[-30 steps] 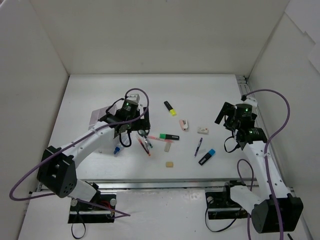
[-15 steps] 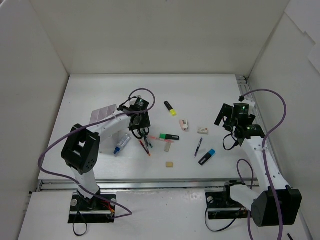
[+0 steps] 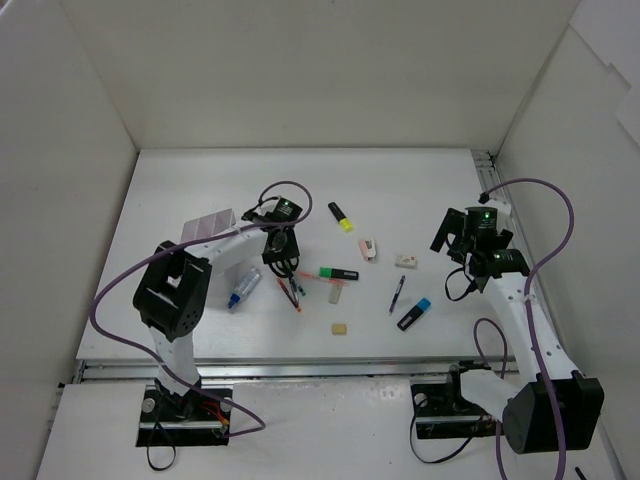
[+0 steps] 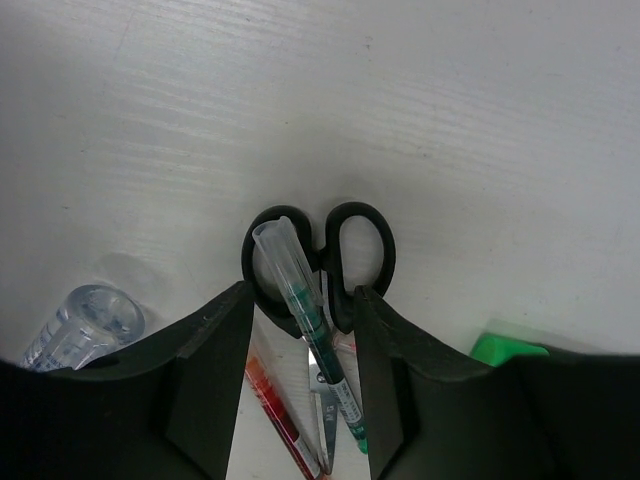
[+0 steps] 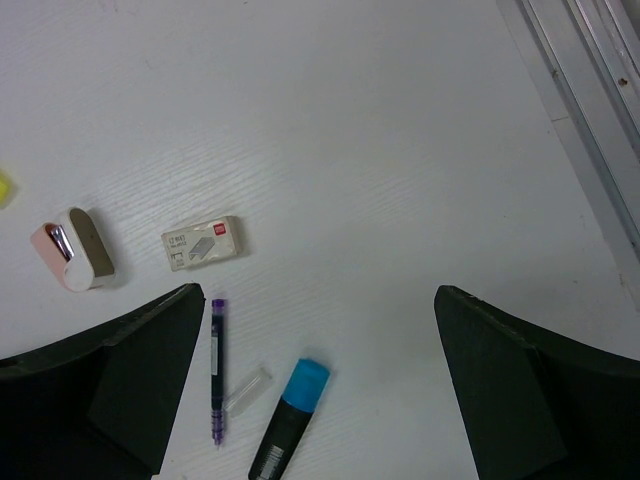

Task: Sort the stationery into containers
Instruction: Pick up the pen from the center of the board.

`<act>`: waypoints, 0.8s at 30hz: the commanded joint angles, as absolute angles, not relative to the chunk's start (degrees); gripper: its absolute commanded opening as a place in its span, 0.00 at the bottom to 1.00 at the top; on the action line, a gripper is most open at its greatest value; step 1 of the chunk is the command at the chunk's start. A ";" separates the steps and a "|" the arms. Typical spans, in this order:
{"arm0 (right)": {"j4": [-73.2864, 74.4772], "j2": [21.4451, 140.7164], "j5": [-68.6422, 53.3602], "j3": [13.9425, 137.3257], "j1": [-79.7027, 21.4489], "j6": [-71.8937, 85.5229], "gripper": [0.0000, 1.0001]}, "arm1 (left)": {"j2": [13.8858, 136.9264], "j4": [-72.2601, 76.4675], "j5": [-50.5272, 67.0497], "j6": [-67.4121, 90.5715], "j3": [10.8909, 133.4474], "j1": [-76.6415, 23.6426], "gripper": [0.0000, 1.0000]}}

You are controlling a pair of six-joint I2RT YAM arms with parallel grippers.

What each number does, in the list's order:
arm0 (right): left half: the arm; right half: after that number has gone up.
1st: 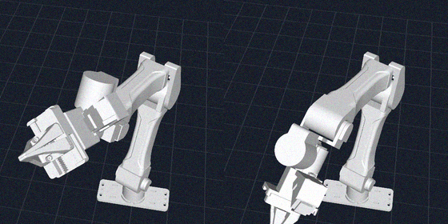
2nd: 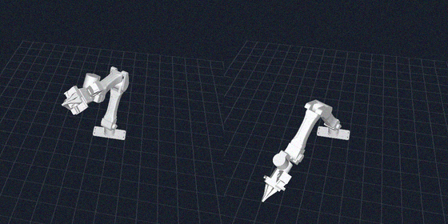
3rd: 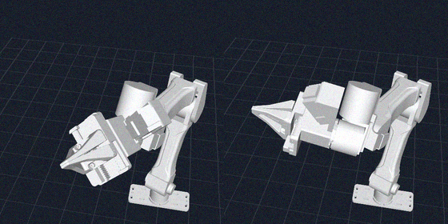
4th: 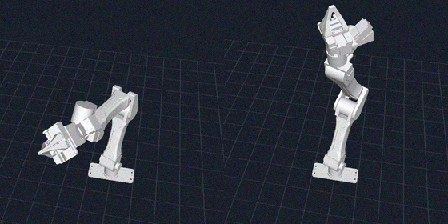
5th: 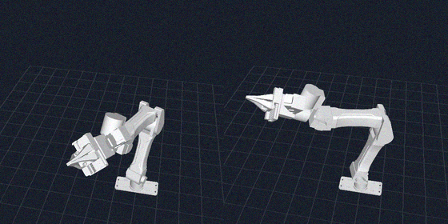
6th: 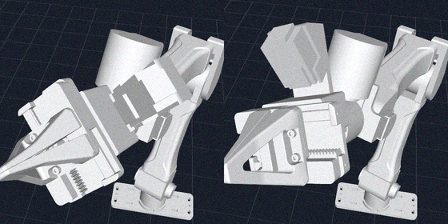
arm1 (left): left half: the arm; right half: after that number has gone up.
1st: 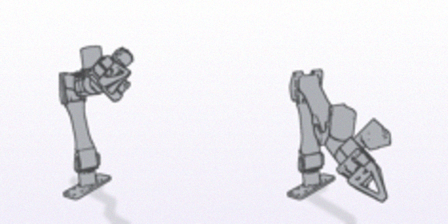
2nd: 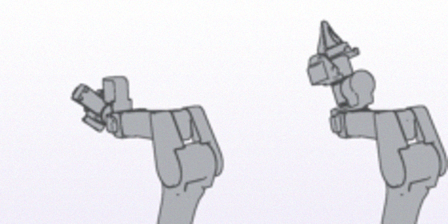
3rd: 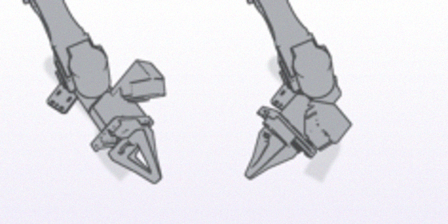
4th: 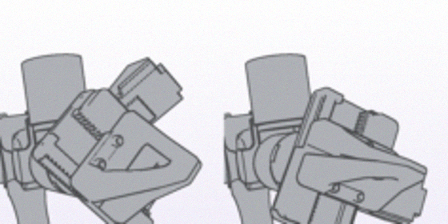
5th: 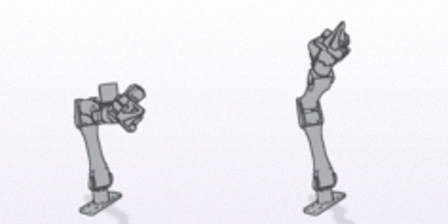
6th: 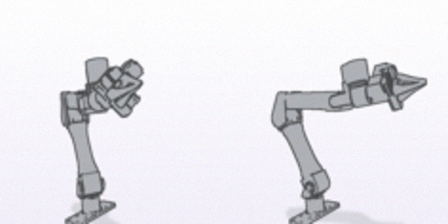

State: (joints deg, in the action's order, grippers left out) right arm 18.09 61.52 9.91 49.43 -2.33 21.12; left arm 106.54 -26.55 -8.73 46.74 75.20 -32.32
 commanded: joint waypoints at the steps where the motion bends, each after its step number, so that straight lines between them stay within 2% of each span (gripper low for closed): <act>1: 17.23 61.43 12.39 52.12 -2.64 21.36 0.98 | 105.73 -25.75 -10.28 47.90 77.26 -32.52 0.40; 5: 17.40 61.26 12.74 52.12 -2.55 21.36 0.98 | 106.52 -25.05 -10.46 48.25 76.90 -32.52 0.36; 9: 17.58 61.08 13.09 51.94 -2.64 21.53 0.98 | 107.31 -24.17 -9.93 48.34 77.34 -32.52 0.24; 20: 18.11 61.00 13.71 52.21 -2.64 21.36 0.98 | 108.90 -24.35 -10.72 48.43 77.69 -32.52 0.23; 22: 18.19 60.73 13.62 52.21 -2.55 21.36 0.98 | 108.55 -24.35 -10.64 48.43 77.61 -32.52 0.15; 24: 18.11 60.64 13.62 52.29 -2.55 21.44 0.98 | 107.41 -24.08 -10.64 48.08 77.43 -32.52 0.02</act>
State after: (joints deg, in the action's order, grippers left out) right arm 18.74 61.49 11.66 49.45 -2.35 21.12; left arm 109.30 -24.97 -9.34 48.05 75.44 -32.32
